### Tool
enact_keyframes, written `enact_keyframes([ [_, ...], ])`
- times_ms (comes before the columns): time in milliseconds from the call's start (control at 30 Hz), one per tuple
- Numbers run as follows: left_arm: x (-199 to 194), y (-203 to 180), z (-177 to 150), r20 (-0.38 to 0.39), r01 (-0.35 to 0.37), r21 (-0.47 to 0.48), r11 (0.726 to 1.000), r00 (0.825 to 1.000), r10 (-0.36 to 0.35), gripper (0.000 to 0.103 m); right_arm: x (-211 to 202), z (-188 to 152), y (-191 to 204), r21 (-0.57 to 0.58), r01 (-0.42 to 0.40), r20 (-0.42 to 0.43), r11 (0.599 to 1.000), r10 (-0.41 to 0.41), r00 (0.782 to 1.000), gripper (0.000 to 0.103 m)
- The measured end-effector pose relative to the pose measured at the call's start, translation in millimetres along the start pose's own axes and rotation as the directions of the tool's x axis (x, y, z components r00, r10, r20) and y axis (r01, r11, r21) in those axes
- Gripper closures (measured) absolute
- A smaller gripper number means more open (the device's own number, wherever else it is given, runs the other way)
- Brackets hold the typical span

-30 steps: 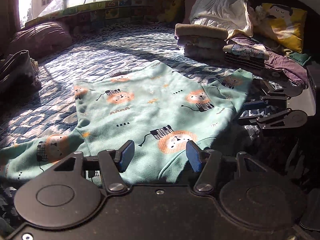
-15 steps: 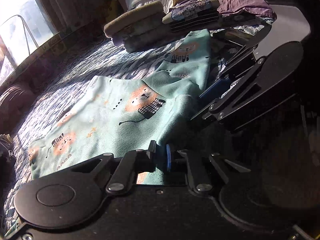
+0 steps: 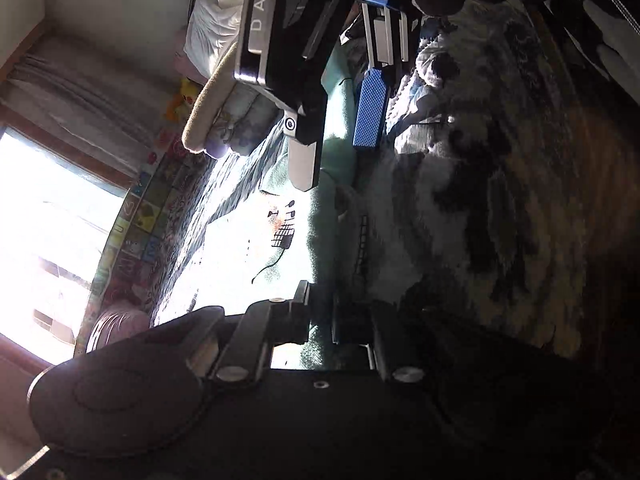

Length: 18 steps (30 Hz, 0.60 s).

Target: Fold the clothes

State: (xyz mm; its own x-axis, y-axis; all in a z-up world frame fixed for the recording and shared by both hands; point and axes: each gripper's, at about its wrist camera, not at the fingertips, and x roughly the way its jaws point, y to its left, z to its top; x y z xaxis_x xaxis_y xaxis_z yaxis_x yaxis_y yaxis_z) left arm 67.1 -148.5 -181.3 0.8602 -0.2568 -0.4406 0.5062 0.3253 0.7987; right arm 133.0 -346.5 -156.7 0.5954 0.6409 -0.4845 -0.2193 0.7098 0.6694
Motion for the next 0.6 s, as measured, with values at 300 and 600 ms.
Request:
enact_keyframes([
  [300,-21.2,24.1,-8.3,0.028,0.08,-0.21,0.974,0.997,-0.076,0.055,25.7,-8.2,-3.0,0.087,0.032,-0.027,0.996,-0.03,0.999,0.077],
  [600,-6.7,28.0,-7.7,-0.015,0.063,-0.308,0.949,0.997,-0.071,0.07,25.0,-25.6,-58.1,0.495,-0.178,0.053,0.851,0.176,0.983,0.089],
])
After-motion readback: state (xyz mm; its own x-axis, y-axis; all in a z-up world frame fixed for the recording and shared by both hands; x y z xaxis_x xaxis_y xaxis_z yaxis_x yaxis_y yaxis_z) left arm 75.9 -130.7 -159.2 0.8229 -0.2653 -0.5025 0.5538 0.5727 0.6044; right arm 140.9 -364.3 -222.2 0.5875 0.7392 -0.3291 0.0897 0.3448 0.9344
